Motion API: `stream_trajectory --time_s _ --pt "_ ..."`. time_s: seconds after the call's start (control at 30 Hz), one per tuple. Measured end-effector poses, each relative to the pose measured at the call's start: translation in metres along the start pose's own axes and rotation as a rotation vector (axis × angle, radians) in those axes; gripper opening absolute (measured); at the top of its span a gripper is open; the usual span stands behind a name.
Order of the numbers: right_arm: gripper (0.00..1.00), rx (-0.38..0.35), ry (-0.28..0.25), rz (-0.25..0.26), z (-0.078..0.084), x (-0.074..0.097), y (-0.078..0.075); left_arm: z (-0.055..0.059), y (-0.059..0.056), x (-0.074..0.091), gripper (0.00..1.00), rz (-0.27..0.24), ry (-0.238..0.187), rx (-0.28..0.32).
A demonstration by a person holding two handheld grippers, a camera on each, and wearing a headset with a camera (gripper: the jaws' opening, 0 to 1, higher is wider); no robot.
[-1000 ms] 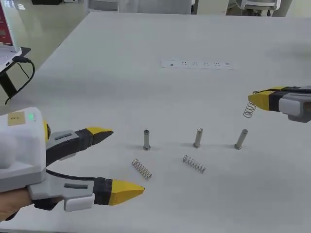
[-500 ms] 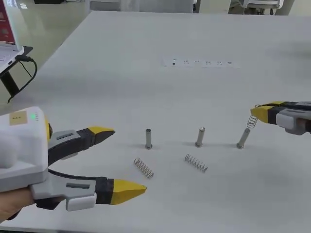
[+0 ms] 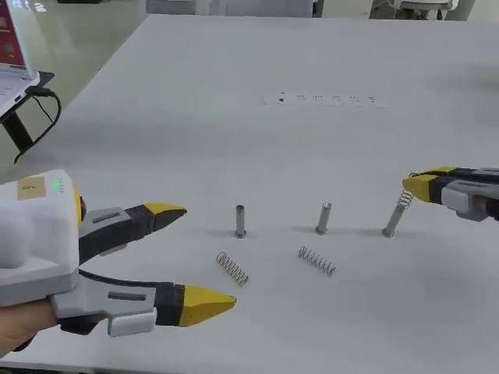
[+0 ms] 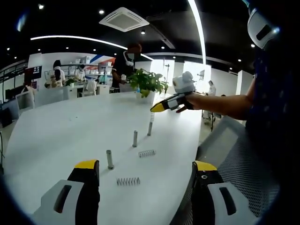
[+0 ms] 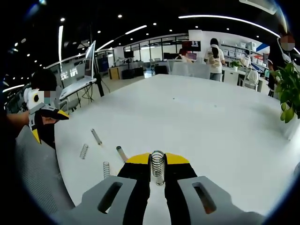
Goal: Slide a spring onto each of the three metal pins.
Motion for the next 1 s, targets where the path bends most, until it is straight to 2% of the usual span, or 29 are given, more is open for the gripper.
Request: stream_trajectory --time_s 0.6,1.0 --pt "0.08 -0.006 0.005 -0.007 0.005 -0.005 -0.003 0.0 -0.001 0.0 0.75 0.004 0.007 0.0" --pt "0.08 -0.008 0.015 -0.017 0.015 -0.012 -0.008 0.0 0.0 0.001 0.74 0.002 0.01 -0.003"
Point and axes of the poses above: the centre of the closed fingertips' face, and the gripper's own axes: x roughly backward along the fingers, y roughly to its left, z roughly out of its underside, the point moved 7 cm from there along x, roughly backward along the fingers, and after that the axes turned 8 degrees about -z, right-handed, at the moved point
